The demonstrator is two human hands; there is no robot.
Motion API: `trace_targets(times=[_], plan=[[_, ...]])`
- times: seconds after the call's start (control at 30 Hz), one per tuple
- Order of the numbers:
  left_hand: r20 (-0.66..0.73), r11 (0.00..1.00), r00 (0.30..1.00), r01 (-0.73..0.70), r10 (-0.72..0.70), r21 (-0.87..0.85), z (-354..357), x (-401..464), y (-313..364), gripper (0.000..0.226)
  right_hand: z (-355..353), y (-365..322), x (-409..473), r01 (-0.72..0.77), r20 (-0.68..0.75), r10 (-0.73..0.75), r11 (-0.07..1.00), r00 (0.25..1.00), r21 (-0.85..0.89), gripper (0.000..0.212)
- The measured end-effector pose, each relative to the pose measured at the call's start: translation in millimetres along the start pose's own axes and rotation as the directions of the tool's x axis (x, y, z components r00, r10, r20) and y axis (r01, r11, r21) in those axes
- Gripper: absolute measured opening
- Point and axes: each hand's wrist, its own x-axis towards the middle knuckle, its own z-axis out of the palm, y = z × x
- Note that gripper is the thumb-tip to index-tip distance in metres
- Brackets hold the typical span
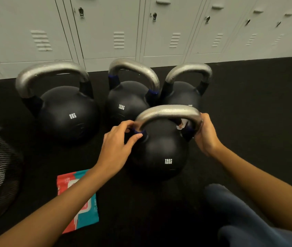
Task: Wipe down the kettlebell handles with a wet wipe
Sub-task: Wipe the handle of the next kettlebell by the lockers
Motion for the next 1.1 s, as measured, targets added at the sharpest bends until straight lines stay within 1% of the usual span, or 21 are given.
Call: trace_targets(times=[0.03,0.1,0.17,0.2,0.27,0.33,0.4,0.47,0.6,0.7,0.77,0.87,0.93,1.0,1.1], plan=[[0.008,1.0,1.0,0.013,-0.013,-0.011,-0.9,1.2,-0.5,0.037,-1.4,7.3,-1.1,-0.007,0.014,0.006,0.999,1.0,0.038,0.048],[0.044,1.0,0.999,0.028,-0.027,-0.014,-7.2,2.8,-0.7,0.037,-2.5,12.0,-6.3,-0.017,0.043,0.015,0.998,0.999,0.057,0.045],[0.072,1.0,0.997,0.026,-0.024,-0.019,-13.6,6.2,-0.1,0.038,-5.0,9.7,-10.3,0.021,0.08,-0.023,0.999,0.997,0.028,0.048],[0.076,0.999,0.997,0.025,-0.022,-0.032,-17.2,8.7,0.5,0.04,-5.5,6.6,-11.7,0.049,0.075,-0.05,0.999,0.996,0.017,0.05],[0.06,0.996,0.997,0.047,-0.042,-0.077,-24.5,15.5,3.3,0.039,-3.1,-0.9,-12.4,0.068,0.053,-0.07,0.997,0.996,0.032,0.048],[0.016,0.99,0.998,0.07,-0.068,-0.119,-30.3,27.0,7.0,0.033,1.7,-10.6,-14.6,0.14,0.048,-0.139,0.99,0.989,-0.021,0.042],[-0.042,0.99,0.996,0.076,-0.081,-0.119,-34.9,39.8,16.5,0.024,5.7,-22.0,-18.9,0.295,0.086,-0.285,0.944,0.955,-0.147,0.036],[-0.083,0.992,0.994,0.063,-0.072,-0.107,-37.5,55.3,28.7,0.014,6.3,-30.1,-20.1,0.443,0.175,-0.412,0.87,0.894,-0.218,0.029],[-0.111,0.998,0.993,0.029,-0.035,-0.059,-31.3,88.3,59.9,0.016,-6.4,-37.4,-9.8,0.586,0.312,-0.511,0.774,0.801,-0.238,0.021],[-0.09,0.998,0.996,0.011,-0.017,-0.062,-18.5,114.1,87.8,0.014,-22.6,-46.2,10.3,0.614,0.369,-0.514,0.752,0.774,-0.24,0.02],[-0.052,0.998,0.999,0.006,-0.009,-0.065,-6.4,130.4,107.2,0.013,-34.0,-54.7,30.1,0.598,0.356,-0.509,0.773,0.784,-0.211,0.021],[-0.002,0.999,1.0,0.031,-0.031,-0.026,15.7,155.5,131.6,0.016,-52.2,-70.0,65.6,0.548,0.266,-0.497,0.818,0.826,-0.175,0.031],[0.038,0.998,0.998,0.045,-0.047,0.053,31.2,173.4,140.8,0.016,-65.2,-79.2,90.4,0.515,0.193,-0.486,0.844,0.852,-0.147,0.036],[0.088,0.99,0.993,0.069,-0.08,0.121,44.5,191.5,143.9,0.018,-78.9,-86.2,114.9,0.489,0.122,-0.476,0.864,0.871,-0.119,0.035],[0.122,0.966,0.981,0.118,-0.149,0.231,58.8,217.4,145.2,0.031,-101.3,-88.3,152.2,0.435,0.015,-0.435,0.898,0.9,-0.065,0.037]])
